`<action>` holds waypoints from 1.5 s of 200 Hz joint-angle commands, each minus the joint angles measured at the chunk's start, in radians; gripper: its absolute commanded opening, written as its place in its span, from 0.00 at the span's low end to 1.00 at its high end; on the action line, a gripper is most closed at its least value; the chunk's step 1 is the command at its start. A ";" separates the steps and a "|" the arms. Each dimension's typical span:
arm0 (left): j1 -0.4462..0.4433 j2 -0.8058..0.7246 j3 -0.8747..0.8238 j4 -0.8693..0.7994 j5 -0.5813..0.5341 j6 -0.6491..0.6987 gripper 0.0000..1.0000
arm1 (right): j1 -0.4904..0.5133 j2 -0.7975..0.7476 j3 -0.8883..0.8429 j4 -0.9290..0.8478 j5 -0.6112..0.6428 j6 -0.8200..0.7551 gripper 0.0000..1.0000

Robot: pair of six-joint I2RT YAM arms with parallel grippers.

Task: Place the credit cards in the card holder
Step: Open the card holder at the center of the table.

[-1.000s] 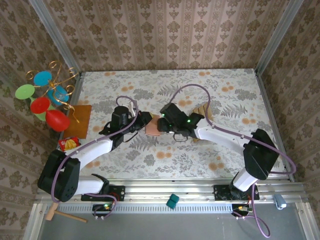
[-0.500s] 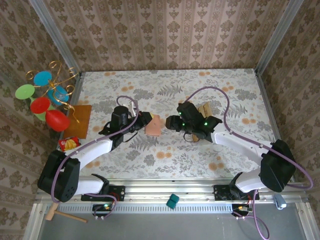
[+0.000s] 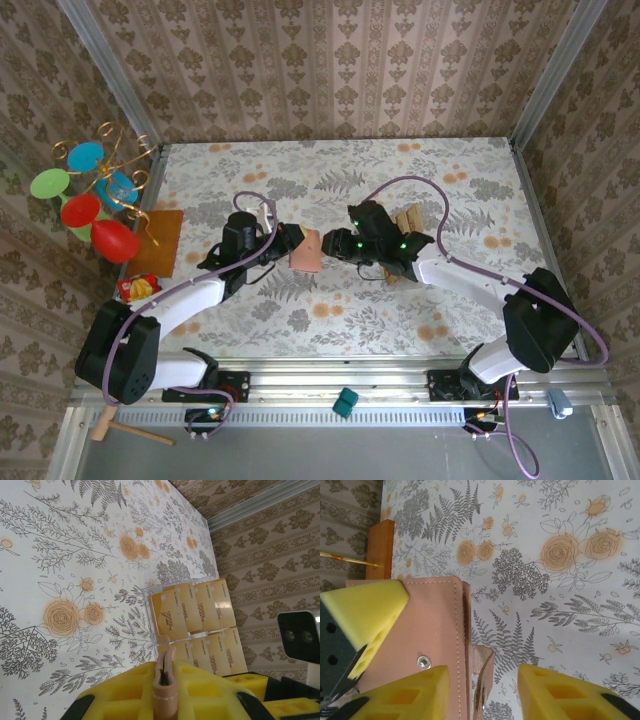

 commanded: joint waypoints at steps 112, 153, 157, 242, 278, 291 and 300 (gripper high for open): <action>0.039 0.092 -0.008 0.002 0.002 0.079 0.40 | -0.015 -0.051 0.022 -0.011 -0.069 -0.010 0.00; 0.039 0.241 -0.004 0.101 0.033 0.074 0.48 | 0.022 0.001 0.072 0.010 -0.111 0.005 0.00; 0.037 0.259 -0.003 0.119 0.038 0.069 0.48 | 0.030 0.011 0.077 0.015 -0.111 0.006 0.00; 0.051 0.422 -0.108 0.396 0.061 -0.003 0.48 | 0.086 0.195 0.115 0.081 -0.136 0.038 0.00; 0.102 0.318 -0.174 0.306 0.009 0.059 0.53 | 0.062 0.194 0.082 0.085 -0.169 0.017 0.00; 0.116 0.265 -0.183 0.226 -0.018 0.099 0.57 | 0.052 0.197 0.077 0.093 -0.185 0.013 0.00; 0.125 0.221 -0.184 0.166 -0.042 0.129 0.60 | 0.046 0.200 0.079 0.097 -0.194 0.010 0.00</action>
